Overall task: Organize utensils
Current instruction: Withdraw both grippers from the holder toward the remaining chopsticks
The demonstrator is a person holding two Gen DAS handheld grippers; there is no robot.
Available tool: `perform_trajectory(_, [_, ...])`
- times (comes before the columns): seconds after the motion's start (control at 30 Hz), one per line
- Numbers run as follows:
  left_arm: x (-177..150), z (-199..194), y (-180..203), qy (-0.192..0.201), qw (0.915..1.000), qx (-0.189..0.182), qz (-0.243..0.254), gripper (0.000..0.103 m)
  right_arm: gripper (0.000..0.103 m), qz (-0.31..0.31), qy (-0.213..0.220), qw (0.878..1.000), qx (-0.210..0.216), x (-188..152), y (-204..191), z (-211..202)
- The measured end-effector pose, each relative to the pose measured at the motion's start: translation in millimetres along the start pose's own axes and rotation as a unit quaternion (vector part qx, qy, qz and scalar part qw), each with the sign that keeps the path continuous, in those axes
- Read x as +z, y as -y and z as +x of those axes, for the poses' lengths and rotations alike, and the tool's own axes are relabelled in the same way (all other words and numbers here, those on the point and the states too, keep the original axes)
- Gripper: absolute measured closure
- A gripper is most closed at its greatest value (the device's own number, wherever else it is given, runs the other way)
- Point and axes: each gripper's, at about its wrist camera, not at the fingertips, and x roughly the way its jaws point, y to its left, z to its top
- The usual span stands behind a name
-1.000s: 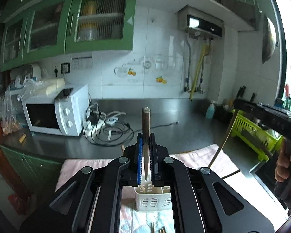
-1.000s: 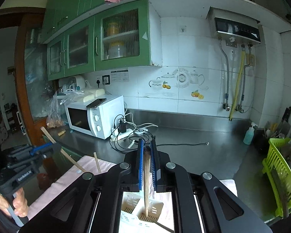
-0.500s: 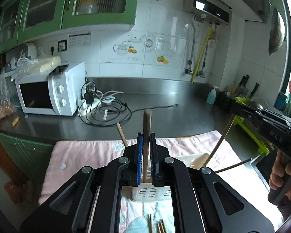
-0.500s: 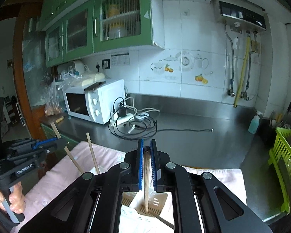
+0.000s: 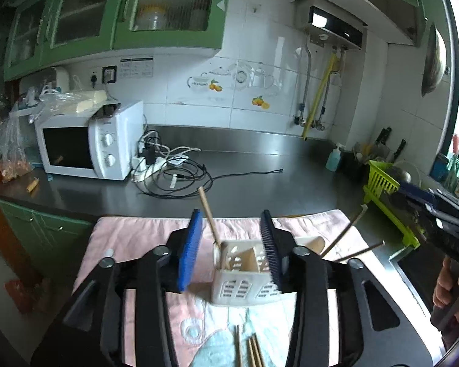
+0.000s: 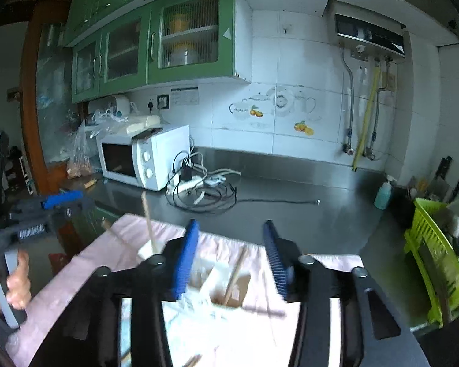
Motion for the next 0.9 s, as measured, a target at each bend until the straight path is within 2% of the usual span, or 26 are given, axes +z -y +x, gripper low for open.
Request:
perform_trajectory(0.13, [-18, -26, -7, 0.003, 0.9999, 0.007, -0.008, 0.046, 0.05, 0.008, -0.022, 1.0, 0.009, -40, -9, -25])
perform_trajectory(0.17, [-26, -33, -8, 0.003, 0.9999, 0.012, -0.008, 0.041, 0.048, 0.013, -0.029, 0.999, 0.012, -49, -10, -28])
perform_trajectory(0.37, [-72, -63, -20, 0.0, 0.9991, 0.04, -0.015, 0.028, 0.039, 0.021, -0.079, 0.996, 0.026, -115, -33, -47])
perform_trajectory(0.5, [-105, -74, -27, -0.019, 0.9985, 0.047, -0.02, 0.025, 0.033, 0.0, -0.101, 0.995, 0.018, -157, -57, -59])
perform_trajectory(0.7, [-158, -86, -35, -0.049, 0.9968, 0.058, -0.026, 0.022, 0.032, -0.027, -0.144, 0.989, 0.022, -225, -94, -74])
perform_trajectory(0.9, [-201, -92, -43, -0.08, 0.9937, 0.064, -0.045, 0.022, 0.033, -0.022, -0.184, 0.982, 0.035, -274, -120, -75])
